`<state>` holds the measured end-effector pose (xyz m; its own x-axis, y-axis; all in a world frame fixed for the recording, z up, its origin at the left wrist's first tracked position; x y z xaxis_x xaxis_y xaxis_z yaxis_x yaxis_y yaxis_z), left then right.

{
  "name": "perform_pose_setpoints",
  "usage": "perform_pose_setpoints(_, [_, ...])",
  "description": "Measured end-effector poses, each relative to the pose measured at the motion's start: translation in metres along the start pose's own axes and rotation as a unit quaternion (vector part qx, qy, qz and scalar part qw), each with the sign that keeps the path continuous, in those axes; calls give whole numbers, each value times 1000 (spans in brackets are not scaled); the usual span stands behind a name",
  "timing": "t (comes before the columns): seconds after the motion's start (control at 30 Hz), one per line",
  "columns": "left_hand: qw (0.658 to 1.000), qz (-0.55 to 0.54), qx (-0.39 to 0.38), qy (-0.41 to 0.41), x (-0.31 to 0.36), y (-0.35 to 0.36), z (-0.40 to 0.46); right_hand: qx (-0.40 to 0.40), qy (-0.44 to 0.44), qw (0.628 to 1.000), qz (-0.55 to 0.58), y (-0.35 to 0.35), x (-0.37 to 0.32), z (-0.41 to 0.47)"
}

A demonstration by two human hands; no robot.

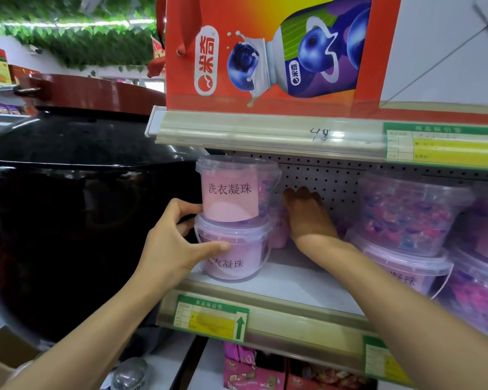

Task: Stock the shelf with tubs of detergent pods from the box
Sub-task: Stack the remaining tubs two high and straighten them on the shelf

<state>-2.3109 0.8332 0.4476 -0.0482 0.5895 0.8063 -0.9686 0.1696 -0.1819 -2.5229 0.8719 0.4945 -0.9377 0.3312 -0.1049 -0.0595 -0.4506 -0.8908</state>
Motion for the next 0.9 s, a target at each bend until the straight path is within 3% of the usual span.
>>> perform_pose_setpoints(0.5, [1000, 11, 5, 3, 13, 8, -15, 4, -19, 996, 86, 10, 5, 3])
perform_pose_setpoints(0.73, [1000, 10, 5, 3, 16, 12, -17, 48, 30, 970, 237, -21, 17, -37])
perform_pose_setpoints(0.9, [1000, 18, -1, 3, 16, 14, -17, -22, 6, 940, 339, -21, 17, -70])
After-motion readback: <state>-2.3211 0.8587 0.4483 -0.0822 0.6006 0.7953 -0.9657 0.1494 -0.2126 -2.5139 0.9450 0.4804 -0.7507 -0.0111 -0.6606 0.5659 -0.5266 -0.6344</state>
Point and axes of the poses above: each hand's wrist, its own z-axis towards the middle knuckle, its own y-axis out of the palm, x = y × z, the point moved 3 cm from there along z, towards the middle knuckle, and after that the axes turned 3 degrees about y, right-handed, at the moved point
